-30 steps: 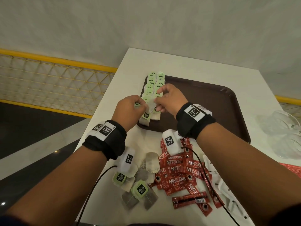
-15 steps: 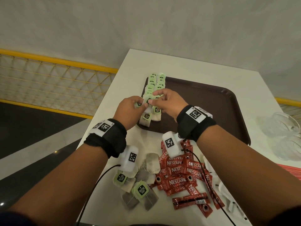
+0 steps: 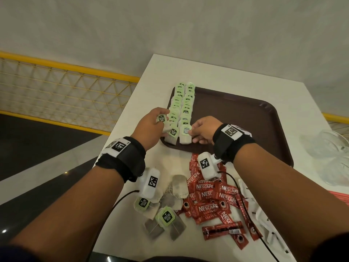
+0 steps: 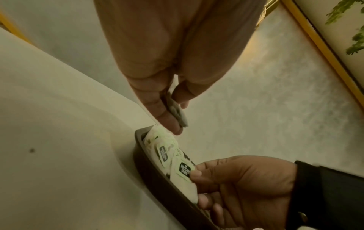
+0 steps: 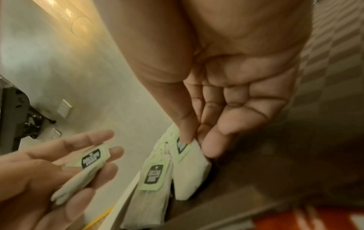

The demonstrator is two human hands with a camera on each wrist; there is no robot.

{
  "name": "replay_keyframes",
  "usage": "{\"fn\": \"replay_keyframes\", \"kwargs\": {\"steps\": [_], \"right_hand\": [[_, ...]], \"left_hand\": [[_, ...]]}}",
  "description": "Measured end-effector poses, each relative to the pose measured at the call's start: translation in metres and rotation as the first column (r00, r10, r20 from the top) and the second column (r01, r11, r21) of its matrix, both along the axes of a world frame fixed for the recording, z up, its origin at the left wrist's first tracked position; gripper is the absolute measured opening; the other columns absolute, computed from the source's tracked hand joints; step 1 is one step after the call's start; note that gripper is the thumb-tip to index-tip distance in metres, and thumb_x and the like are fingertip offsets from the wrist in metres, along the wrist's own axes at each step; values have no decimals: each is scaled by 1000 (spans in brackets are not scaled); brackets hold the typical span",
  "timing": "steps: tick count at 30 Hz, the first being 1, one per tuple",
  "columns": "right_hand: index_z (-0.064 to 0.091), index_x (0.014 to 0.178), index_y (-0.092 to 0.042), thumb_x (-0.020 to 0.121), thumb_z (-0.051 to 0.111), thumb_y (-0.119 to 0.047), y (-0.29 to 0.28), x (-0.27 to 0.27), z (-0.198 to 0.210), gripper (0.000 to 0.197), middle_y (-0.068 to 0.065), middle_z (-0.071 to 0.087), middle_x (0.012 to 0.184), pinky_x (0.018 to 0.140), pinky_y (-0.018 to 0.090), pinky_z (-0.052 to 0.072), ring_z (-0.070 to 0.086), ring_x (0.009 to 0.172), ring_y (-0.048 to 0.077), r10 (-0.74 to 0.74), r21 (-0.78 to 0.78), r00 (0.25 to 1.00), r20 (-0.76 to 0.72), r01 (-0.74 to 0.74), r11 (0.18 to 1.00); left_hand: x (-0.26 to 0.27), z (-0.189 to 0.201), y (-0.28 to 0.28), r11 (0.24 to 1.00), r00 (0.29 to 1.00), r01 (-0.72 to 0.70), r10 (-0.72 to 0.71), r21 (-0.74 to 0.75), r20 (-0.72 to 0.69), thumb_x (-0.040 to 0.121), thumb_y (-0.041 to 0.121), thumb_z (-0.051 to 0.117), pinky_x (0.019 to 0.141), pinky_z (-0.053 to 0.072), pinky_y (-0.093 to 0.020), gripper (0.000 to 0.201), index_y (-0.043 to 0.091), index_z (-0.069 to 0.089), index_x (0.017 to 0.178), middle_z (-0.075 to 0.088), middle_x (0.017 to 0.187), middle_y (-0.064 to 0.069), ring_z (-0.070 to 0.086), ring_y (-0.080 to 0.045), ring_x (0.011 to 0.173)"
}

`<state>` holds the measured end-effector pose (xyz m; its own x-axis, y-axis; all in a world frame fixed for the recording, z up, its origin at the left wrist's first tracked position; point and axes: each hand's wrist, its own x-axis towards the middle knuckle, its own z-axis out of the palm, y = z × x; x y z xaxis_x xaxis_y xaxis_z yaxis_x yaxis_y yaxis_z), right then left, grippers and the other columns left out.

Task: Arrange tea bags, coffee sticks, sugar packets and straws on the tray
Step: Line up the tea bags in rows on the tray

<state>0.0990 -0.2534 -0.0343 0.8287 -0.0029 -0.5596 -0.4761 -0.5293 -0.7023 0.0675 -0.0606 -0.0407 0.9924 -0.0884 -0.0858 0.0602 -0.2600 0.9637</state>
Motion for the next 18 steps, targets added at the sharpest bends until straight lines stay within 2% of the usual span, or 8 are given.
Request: {"fn": "replay_keyframes", "kwargs": {"steps": [3, 5, 9, 13, 14, 16, 18], "right_hand": [[58, 87, -9, 90, 66, -6, 7, 3, 3, 9, 11, 65, 77, 53, 23, 47, 60, 58, 13, -44, -27, 998, -33, 43, 999], [55, 83, -8, 92, 63, -6, 11, 5, 6, 12, 11, 62, 75, 57, 23, 48, 57, 59, 14, -59, -39, 996, -65, 57, 998], [50, 84, -7, 94, 59, -6, 18, 7, 8, 14, 11, 59, 72, 57, 21, 50, 55, 59, 13, -88, -29, 990, -106, 86, 996], [48, 84, -7, 94, 60, -4, 20, 7, 8, 15, 13, 60, 72, 50, 22, 54, 59, 60, 16, -114, 14, 989, -96, 116, 993], [49, 84, -7, 93, 60, -6, 20, 7, 8, 15, 13, 61, 72, 52, 22, 55, 60, 60, 16, -116, 12, 989, -93, 117, 993], [50, 84, -7, 92, 63, -11, 18, 7, 7, 16, 13, 63, 75, 66, 28, 57, 61, 63, 17, -122, -9, 989, -87, 121, 993], [57, 87, -7, 90, 68, -21, 13, 8, 5, 18, 14, 69, 81, 79, 37, 59, 64, 68, 20, -84, -104, 996, 3, 84, 991]], "left_hand": [[0, -2, 1, 1000, 1000, -22, 22, -22, 8, 92, -10, 37, 86, 59, -45, 51, 18, 46, 133, 56, 107, 1, 65, -27, 103], [-1, -3, 3, 999, 999, -40, 40, -6, 22, 92, -9, 42, 85, 59, -44, 54, 21, 40, 137, 50, 102, 5, 64, -29, 103], [-1, -3, 5, 995, 995, -100, 100, 14, 13, 92, -6, 51, 81, 60, -41, 57, 20, 34, 141, 46, 97, 3, 64, -28, 100], [0, -5, 8, 994, 994, -105, 106, 43, -15, 91, -2, 55, 82, 59, -49, 55, 22, 36, 138, 49, 99, -3, 66, -32, 101], [0, -5, 8, 993, 994, -102, 103, 53, -21, 92, 0, 56, 82, 58, -49, 54, 22, 37, 137, 50, 98, -2, 66, -32, 100], [-1, -5, 7, 992, 995, -98, 100, 75, -24, 92, 3, 58, 85, 57, -48, 53, 22, 38, 136, 51, 93, 0, 66, -30, 98], [-2, -5, 6, 992, 995, -100, 101, 77, -11, 91, 5, 61, 89, 55, -45, 51, 21, 40, 135, 54, 90, -3, 65, -29, 98]]}}
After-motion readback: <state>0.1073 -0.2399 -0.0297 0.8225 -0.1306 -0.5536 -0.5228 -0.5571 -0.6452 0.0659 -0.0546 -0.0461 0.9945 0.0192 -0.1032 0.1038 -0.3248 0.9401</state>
